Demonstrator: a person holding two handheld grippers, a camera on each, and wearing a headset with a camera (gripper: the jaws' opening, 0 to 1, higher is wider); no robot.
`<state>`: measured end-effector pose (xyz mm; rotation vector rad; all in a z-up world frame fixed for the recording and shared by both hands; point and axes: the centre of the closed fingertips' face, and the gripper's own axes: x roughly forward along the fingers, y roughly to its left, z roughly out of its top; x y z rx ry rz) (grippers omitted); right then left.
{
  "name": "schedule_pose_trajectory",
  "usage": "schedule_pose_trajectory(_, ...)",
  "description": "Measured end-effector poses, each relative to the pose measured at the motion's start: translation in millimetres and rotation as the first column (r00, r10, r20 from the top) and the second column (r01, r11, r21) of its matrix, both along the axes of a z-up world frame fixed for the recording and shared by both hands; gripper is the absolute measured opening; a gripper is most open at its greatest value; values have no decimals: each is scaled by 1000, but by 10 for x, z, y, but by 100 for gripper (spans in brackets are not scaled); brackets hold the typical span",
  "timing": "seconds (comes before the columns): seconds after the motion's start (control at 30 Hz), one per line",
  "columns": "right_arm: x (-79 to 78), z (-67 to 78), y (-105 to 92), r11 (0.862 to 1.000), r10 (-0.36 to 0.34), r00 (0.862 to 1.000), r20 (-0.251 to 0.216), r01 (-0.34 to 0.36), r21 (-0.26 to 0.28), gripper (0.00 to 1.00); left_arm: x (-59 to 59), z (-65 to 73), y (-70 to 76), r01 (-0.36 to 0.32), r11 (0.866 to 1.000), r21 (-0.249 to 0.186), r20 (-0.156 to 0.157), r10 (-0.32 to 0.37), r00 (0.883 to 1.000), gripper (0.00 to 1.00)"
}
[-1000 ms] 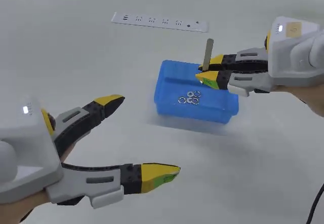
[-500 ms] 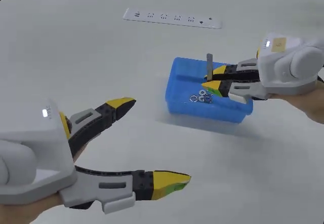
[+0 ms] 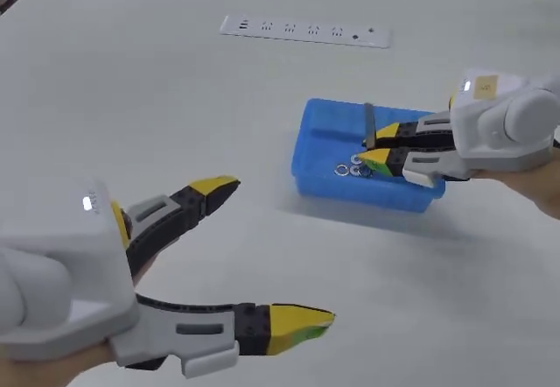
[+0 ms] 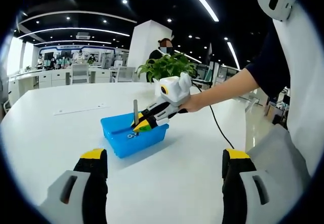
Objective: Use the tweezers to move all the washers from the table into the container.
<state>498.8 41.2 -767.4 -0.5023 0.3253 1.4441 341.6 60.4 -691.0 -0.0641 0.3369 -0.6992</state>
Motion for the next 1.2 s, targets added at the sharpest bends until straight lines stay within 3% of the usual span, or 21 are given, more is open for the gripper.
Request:
schedule_pose_trajectory(0.33, -13, 90, 28, 1000, 4, 1000, 8, -4, 18, 9, -12, 28, 15, 0, 1000, 1, 6, 0, 1000, 99)
schedule_pose_trajectory(0.53, -9, 274, 100, 995, -12, 1000, -12, 13, 103, 7, 19, 95, 33, -19, 1000, -7, 20, 19, 1000, 99)
schedule_pose_trajectory(0.63, -32, 300, 110, 994, -4, 1000, -3, 4, 107, 7, 90, 139, 37, -27, 1000, -14, 29, 27, 999, 99)
schedule_pose_trajectory(0.7, -62, 315, 109, 994, 4, 1000, -5, -4, 111, 7, 201, 182, 55, -30, 999, -20, 42, 31, 999, 98)
schedule_pose_trajectory(0.77, -99, 334, 96, 994, 13, 1000, -2, -13, 111, 7, 387, 295, 90, -45, 997, -68, 63, 49, 997, 94)
schedule_pose_trajectory(0.83, -120, 355, 79, 993, 15, 1000, -1, -15, 113, 7, 606, 431, 120, -51, 990, -134, 89, 64, 994, 84)
schedule_pose_trajectory(0.9, -135, 371, 57, 994, 16, 1000, -3, -16, 112, 7, 830, 503, 129, -40, 987, -157, 113, 58, 992, 74)
schedule_pose_trajectory(1.0, -147, 394, 17, 994, 15, 1000, 4, -15, 106, 7, 1080, 508, 49, -5, 993, -118, 119, 19, 993, 64)
schedule_pose_trajectory(1.03, -152, 410, 0, 994, 13, 1000, 3, -13, 110, 7, 1127, 481, -23, 34, 996, -78, 109, -25, 994, 62)
schedule_pose_trajectory(1.1, -164, 424, -24, 994, 11, 1000, 3, -12, 111, 7, 1189, 534, -184, 104, 993, -58, 144, -95, 985, 57)
schedule_pose_trajectory(1.2, -193, 415, -56, 995, 22, 1000, 11, -23, 98, 7, 1252, 499, -340, 168, 986, -17, 142, -164, 976, 55)
